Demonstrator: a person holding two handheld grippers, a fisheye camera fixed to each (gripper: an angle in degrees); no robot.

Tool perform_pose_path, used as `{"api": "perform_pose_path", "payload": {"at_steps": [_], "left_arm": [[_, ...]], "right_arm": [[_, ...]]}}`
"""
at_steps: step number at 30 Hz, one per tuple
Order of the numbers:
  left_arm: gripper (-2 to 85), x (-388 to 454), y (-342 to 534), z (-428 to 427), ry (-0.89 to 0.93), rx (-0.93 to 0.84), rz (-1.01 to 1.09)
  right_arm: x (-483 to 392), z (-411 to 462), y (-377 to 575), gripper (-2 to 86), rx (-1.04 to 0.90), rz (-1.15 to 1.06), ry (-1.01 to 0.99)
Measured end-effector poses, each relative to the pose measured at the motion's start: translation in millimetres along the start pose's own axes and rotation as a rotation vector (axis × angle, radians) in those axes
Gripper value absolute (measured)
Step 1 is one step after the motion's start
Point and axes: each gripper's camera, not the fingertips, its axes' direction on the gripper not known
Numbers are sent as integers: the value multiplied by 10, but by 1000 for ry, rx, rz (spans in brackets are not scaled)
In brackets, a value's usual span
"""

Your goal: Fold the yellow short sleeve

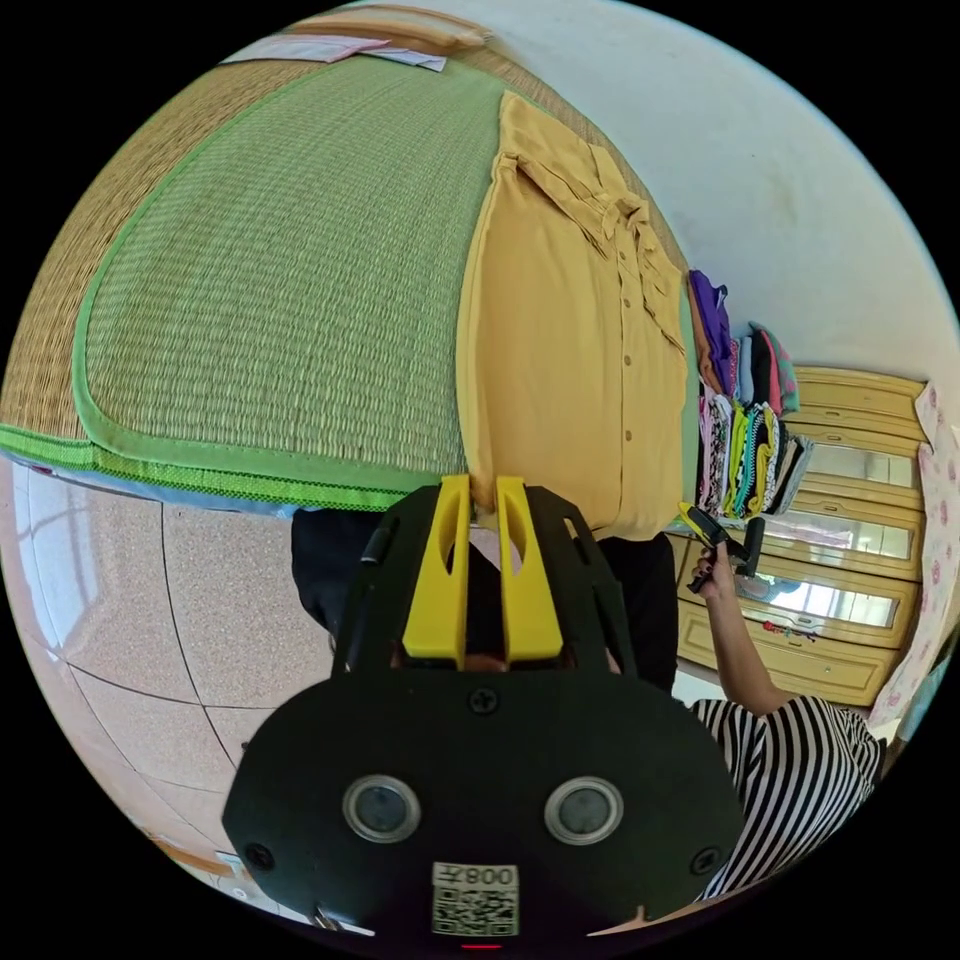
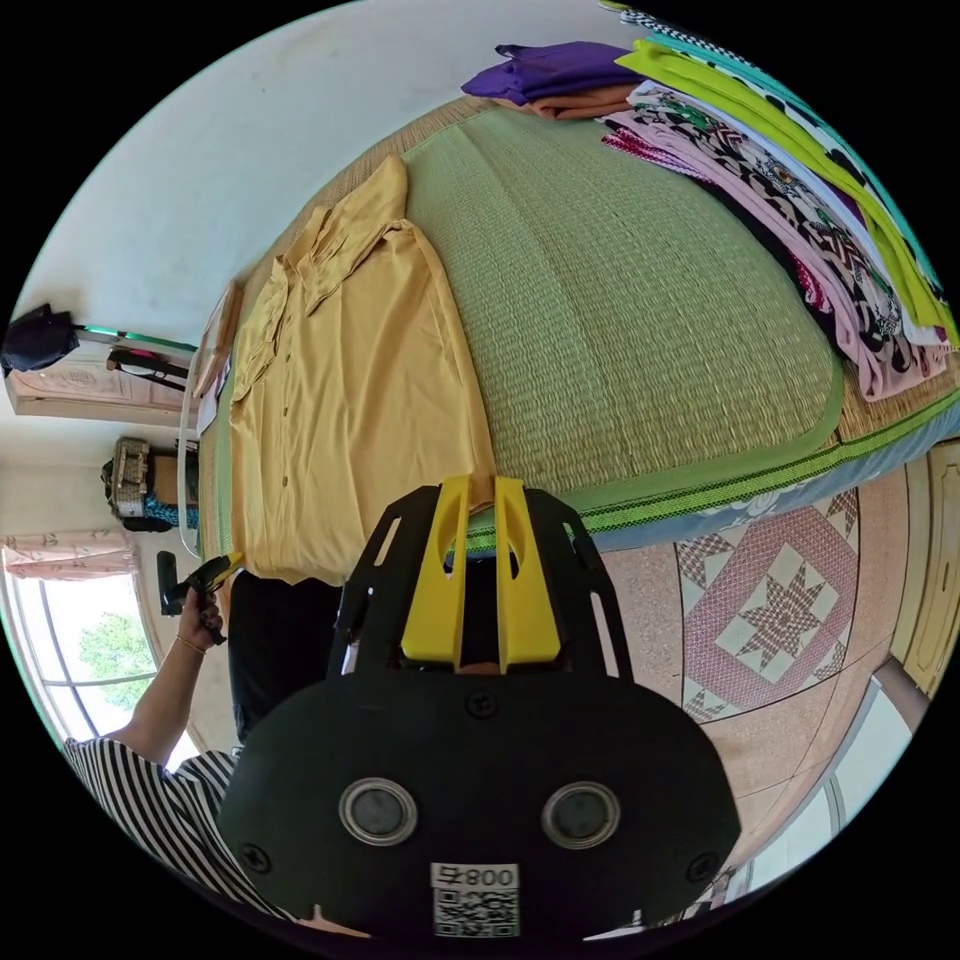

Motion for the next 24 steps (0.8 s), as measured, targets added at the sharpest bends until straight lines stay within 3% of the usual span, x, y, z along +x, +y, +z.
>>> {"api": "perform_pose_path", "payload": {"at_steps": [13,24], "left_arm": [[12,-81,480,-311,47,4,-52],[10,-175,1200,-784,167,63,-31]], "right_arm": [[312,-57,10,13,-32,-5,-24],[600,-433,440,4,18,-72,-230]]}}
